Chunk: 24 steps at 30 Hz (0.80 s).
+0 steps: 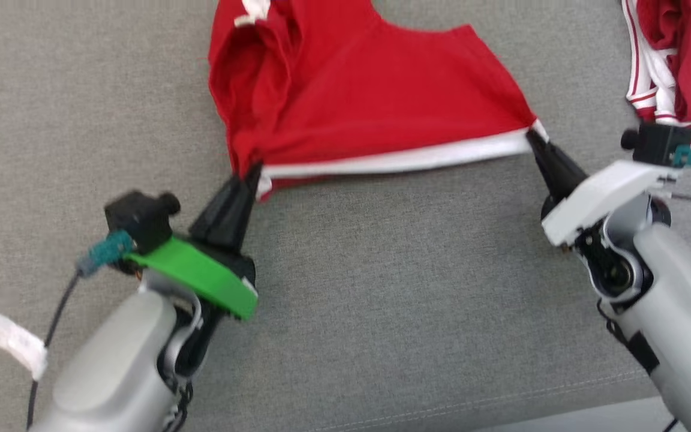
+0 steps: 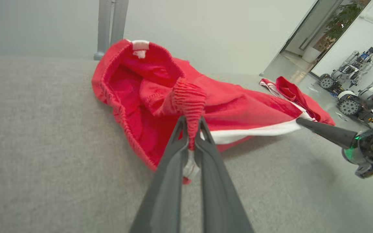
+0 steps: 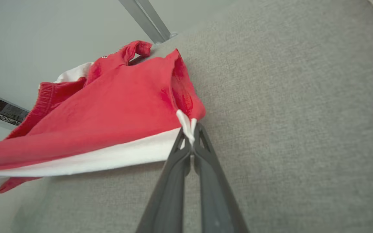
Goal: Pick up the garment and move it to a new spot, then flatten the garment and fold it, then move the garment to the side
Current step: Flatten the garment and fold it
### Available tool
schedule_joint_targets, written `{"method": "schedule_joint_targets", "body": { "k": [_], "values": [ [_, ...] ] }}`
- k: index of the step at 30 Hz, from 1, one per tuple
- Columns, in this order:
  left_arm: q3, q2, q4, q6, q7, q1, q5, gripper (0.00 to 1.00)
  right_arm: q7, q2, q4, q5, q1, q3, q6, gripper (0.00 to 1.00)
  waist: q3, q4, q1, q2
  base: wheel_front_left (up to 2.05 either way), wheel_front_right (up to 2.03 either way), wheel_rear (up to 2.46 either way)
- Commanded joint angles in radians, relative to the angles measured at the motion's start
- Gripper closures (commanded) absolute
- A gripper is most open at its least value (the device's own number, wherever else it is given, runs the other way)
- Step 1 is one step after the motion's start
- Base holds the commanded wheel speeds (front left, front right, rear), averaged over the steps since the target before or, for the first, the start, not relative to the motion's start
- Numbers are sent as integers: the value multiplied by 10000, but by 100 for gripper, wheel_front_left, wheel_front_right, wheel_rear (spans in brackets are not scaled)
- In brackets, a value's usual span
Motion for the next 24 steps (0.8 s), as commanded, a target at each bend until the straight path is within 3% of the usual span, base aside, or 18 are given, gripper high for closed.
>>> {"method": "schedule_joint_targets", "body": {
  "k": [1, 11, 18, 24],
  "values": [
    [89, 100, -192, 162, -46, 524, 184, 100, -135, -98, -214, 126, 579, -10, 3, 100, -836, 137, 1, 0, 0, 0, 0],
    [-680, 24, -516, 334, -40, 2952, 1441, 100, -578, -253, -1458, -80, 4046, -645, 3, 100, -1803, 390, 1, 0, 0, 0, 0],
    [-1087, -334, -168, 240, -39, 3728, 1893, 100, -437, 231, -1941, -486, 5695, -1498, 3, 100, -2248, 390, 1, 0, 0, 0, 0],
    [-1185, -595, 175, 111, -39, 3957, 2030, 100, -200, 669, -2243, -1035, 6184, -2191, 3, 100, -2512, 346, 1, 0, 0, 0, 0]
  ]
}}
